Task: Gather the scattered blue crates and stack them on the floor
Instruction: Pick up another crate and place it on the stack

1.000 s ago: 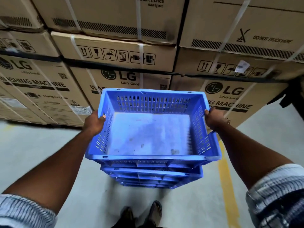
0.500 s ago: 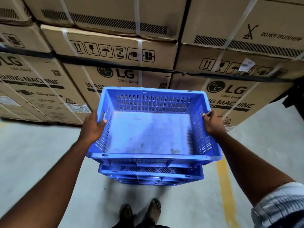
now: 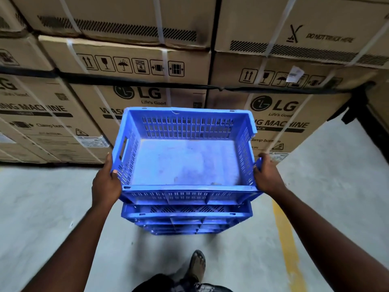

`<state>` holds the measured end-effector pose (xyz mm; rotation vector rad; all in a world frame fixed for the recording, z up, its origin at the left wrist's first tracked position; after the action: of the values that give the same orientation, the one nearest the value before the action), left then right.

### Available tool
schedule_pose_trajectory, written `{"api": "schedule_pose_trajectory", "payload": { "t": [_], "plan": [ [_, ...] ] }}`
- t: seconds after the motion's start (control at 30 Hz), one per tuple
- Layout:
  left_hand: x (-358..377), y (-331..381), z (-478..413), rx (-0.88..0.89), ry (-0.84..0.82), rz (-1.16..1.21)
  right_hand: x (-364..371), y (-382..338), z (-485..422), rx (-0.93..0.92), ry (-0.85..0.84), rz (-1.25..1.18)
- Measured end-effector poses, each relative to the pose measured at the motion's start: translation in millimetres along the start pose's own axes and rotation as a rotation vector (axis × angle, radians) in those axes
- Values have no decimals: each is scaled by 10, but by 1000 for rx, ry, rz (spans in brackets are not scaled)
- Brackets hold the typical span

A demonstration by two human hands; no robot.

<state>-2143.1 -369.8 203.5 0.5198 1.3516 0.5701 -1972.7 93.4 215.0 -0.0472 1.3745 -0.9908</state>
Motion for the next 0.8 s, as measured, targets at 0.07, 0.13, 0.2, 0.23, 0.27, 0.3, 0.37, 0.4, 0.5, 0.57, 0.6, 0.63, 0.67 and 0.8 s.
{"api": "schedule_pose_trajectory", "payload": {
  "t": [0.07,0.13,0.2,0.23,0.27,0.3,0.37,0.4,0.5,0.57,0.6,0.63,0.67,0.8],
  "plan": [
    [9,25,-41,5,-10,13,-7,-24,21,37,20,-24],
    [7,43,-86,14,-13,25,-15,-78,41,92,61,-36],
    [-3,66,-133,19,-13,24,-32,-133,83,137,116,-57],
    [-8,75,-137,21,-19,23,-45,-154,121,159,152,-81],
    [-8,83,-140,23,-25,25,-67,-183,167,170,199,-107],
    [-8,95,-136,24,-28,23,-81,-223,215,162,248,-120],
    [-19,88,-126,40,-25,9,-12,-314,358,107,320,-54],
    [-24,73,-135,52,-23,3,84,-340,439,85,331,28],
    [-46,35,-144,66,-43,-1,399,-305,714,102,329,199],
    [-44,25,-83,62,-61,13,456,-223,771,90,278,189],
    [-40,13,-34,62,-69,16,444,-186,761,84,233,176],
    [-41,1,27,63,-74,13,432,-142,733,79,185,165],
    [-37,-26,79,66,-78,10,412,-107,705,77,141,165],
    [-30,-122,255,44,-70,51,331,-65,598,51,-1,194]
  ]
}}
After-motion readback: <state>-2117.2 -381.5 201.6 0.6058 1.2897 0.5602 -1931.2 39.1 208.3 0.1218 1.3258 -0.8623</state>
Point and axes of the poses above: each hand's wrist, its own z-axis away from the middle knuckle, its own x-axis out of the palm, y = z × x, the point moved 5 cm from there along -z, towards the middle knuckle, and after that the axes turned 8 degrees about -y, right-handed, at the moved point
